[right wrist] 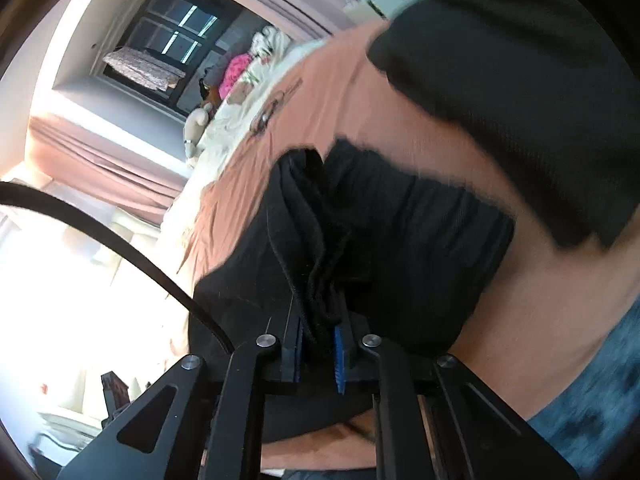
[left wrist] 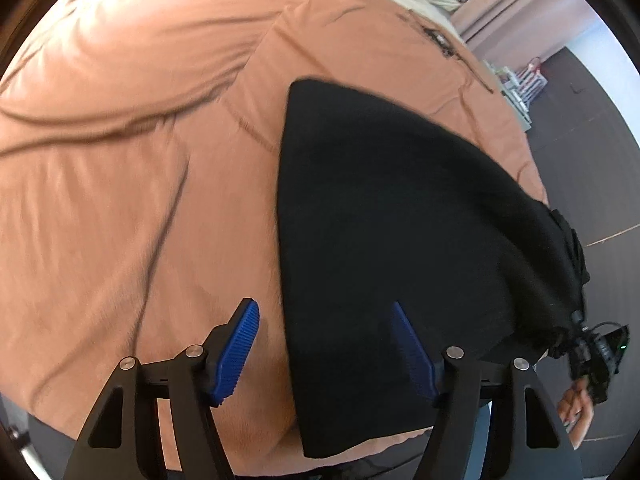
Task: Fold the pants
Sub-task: 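Move the right tool to the trouser waistband and close on it, then lift the waistband with the right tool while the left tool pinches the trouser corner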
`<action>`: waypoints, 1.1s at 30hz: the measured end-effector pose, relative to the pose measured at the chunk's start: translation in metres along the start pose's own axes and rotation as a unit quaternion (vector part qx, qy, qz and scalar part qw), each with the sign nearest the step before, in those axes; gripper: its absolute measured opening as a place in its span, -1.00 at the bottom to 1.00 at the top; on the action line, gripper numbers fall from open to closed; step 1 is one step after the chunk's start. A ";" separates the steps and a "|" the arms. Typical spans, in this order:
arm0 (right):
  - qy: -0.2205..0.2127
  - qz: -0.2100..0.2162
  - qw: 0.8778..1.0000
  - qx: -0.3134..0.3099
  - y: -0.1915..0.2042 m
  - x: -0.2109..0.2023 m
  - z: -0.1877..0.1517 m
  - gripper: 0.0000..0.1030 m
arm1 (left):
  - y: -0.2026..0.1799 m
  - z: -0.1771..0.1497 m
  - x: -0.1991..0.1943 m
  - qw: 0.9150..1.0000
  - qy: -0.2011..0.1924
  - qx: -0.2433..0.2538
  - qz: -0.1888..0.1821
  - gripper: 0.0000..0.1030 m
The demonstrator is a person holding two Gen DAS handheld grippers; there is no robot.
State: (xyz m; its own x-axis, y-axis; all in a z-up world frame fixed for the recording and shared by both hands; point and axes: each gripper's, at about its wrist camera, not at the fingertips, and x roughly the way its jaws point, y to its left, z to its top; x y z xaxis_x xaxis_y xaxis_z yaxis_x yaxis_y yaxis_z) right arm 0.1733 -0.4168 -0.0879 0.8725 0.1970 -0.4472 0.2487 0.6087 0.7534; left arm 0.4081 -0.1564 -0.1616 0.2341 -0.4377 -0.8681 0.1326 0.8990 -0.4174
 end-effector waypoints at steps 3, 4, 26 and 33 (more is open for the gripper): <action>-0.028 -0.007 0.999 -0.021 0.010 -0.019 0.018 -0.85 | 0.003 -0.010 0.009 1.000 0.017 -0.004 0.004 0.36; -0.035 -0.007 0.999 -0.028 0.015 -0.024 0.020 -0.85 | 0.003 -0.014 0.011 1.000 0.021 -0.006 0.002 0.36; -0.050 -0.061 0.996 -0.040 0.024 -0.043 0.022 -0.86 | -0.002 -0.024 -0.019 0.997 0.029 -0.007 -0.066 -0.59; -0.018 -0.089 0.996 0.008 -0.012 -0.027 -0.003 -0.84 | 0.014 -0.008 0.007 0.997 0.025 -0.030 -0.072 -0.03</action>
State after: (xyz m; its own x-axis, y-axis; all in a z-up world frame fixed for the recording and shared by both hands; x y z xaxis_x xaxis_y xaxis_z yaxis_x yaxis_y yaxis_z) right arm 0.1456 -0.4271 -0.0867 0.8284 0.0600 -0.5569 0.4068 0.6189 0.6719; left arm 0.4044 -0.1465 -0.1760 0.1683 -0.5626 -0.8094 0.1042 0.8267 -0.5529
